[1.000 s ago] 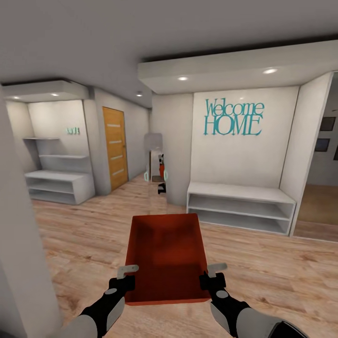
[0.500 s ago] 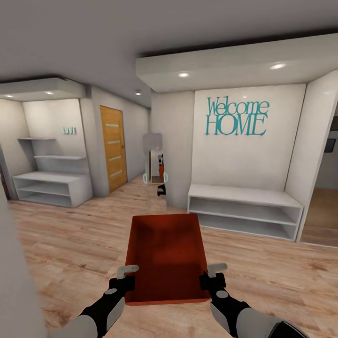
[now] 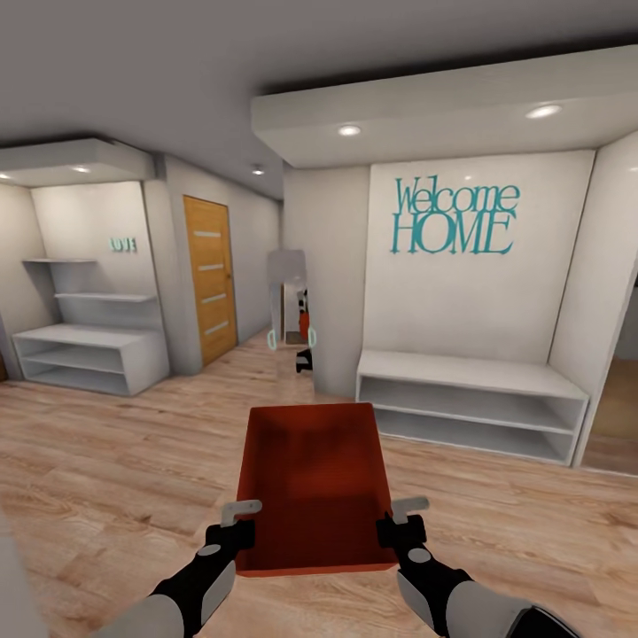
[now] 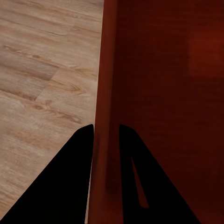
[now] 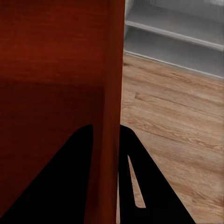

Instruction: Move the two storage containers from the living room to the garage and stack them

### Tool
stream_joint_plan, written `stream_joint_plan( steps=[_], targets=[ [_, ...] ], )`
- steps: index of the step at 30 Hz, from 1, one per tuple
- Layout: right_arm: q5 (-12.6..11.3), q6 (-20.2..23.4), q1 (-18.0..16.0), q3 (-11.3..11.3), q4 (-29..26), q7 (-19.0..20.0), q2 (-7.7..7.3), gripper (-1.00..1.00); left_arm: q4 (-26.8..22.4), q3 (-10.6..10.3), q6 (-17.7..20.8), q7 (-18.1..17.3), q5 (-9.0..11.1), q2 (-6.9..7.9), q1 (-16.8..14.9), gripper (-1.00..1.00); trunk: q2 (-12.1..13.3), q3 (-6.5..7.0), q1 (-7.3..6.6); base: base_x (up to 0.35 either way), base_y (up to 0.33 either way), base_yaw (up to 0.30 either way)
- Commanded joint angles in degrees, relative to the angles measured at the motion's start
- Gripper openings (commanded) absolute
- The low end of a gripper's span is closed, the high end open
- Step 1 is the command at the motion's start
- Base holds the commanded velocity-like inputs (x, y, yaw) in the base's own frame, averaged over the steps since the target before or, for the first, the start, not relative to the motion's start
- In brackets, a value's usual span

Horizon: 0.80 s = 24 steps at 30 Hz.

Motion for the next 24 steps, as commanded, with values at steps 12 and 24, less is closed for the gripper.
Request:
stream_joint_plan(
  steps=[12,24],
  targets=[
    [-0.29,0.26,-0.05,-4.34,-0.09,-0.01,0.05,-1.00,-0.09,-1.38,-1.21,2.21,-0.31,0.12,-0.04,-1.00,-0.06,-0.09,0.04,0.321,0.000,0.000],
    [-0.29,0.22,-0.05,-4.34,-0.07,-0.01,0.05,-1.00,-0.09,-1.38,-1.21,2.21,-0.31,0.12,-0.01,-1.00,-0.06,-0.09,0.04,0.321,0.000,0.000]
  ],
)
